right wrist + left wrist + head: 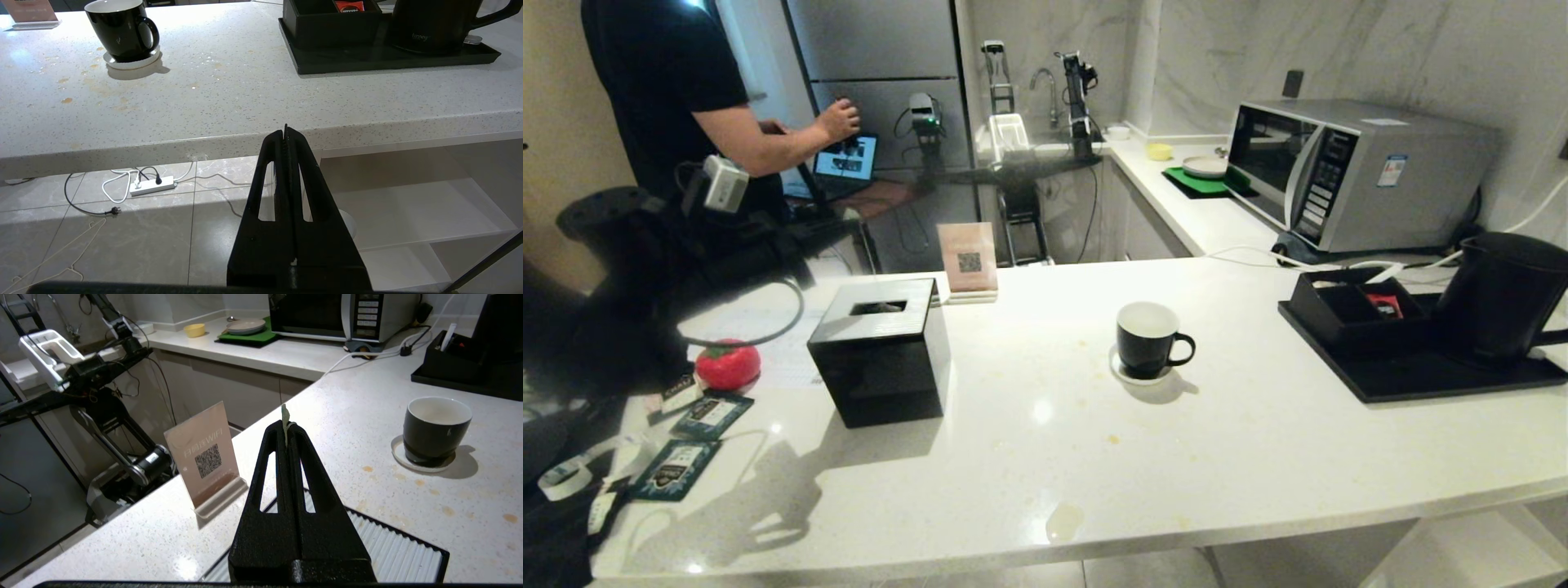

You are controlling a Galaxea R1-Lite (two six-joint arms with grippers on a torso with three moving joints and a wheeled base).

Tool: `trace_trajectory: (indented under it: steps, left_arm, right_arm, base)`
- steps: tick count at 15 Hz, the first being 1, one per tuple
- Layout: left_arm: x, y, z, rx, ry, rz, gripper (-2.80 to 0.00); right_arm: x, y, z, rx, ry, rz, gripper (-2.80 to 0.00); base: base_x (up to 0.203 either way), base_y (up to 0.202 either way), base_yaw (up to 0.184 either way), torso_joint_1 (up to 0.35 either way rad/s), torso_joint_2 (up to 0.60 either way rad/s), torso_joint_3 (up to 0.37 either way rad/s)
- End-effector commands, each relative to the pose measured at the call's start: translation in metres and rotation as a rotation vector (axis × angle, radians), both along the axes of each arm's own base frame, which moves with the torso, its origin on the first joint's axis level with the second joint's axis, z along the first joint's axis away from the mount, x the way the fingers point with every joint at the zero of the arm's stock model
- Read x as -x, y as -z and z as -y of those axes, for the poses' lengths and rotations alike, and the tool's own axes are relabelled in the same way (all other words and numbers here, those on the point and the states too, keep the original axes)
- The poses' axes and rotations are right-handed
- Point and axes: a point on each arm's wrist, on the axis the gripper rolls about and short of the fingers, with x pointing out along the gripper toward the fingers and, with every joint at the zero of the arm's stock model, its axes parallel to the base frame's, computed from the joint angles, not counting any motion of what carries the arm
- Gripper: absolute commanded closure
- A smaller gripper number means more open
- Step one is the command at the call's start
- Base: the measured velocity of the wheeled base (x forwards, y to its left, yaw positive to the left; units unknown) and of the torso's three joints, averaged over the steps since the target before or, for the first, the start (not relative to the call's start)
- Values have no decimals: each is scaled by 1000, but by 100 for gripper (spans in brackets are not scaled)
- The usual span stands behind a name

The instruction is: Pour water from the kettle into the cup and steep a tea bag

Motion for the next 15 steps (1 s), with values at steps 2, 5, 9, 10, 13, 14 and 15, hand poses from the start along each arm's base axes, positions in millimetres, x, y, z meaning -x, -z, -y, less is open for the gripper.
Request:
trace_trajectory:
  steps: [2, 5, 9, 10, 13, 14, 15]
  left_arm:
    - [5, 11, 0, -10, 0, -25, 0]
    - [9, 24, -1, -18, -7, -59, 0]
    - [14, 36, -1, -22, -8, -93, 0]
    - [14, 37, -1, -22, -7, -82, 0]
    - [18, 49, 0, -17, -3, -64, 0]
    - [20, 52, 0, -16, -4, -74, 0]
    - [20, 53, 0, -16, -5, -75, 0]
  right_arm:
    - [0, 0, 0, 0, 1, 0, 0]
    - [0, 0, 0, 0, 1, 0, 0]
    - [0, 0, 0, 0, 0, 1, 0]
    - [0, 0, 0, 0, 0, 0, 0]
    - [0, 0, 0, 0, 0, 2, 0]
    - [0, 0, 0, 0, 0, 0, 0]
    - [0, 0, 0, 0, 0, 0, 0]
  base:
    - [0, 0, 0, 0, 0, 0]
    - [0, 0, 0, 0, 0, 0]
    - [0, 0, 0, 0, 0, 0]
    - [0, 0, 0, 0, 0, 0]
    - [0, 0, 0, 0, 0, 0]
    - [0, 0, 0, 0, 0, 0]
    - [0, 0, 0, 0, 0, 0]
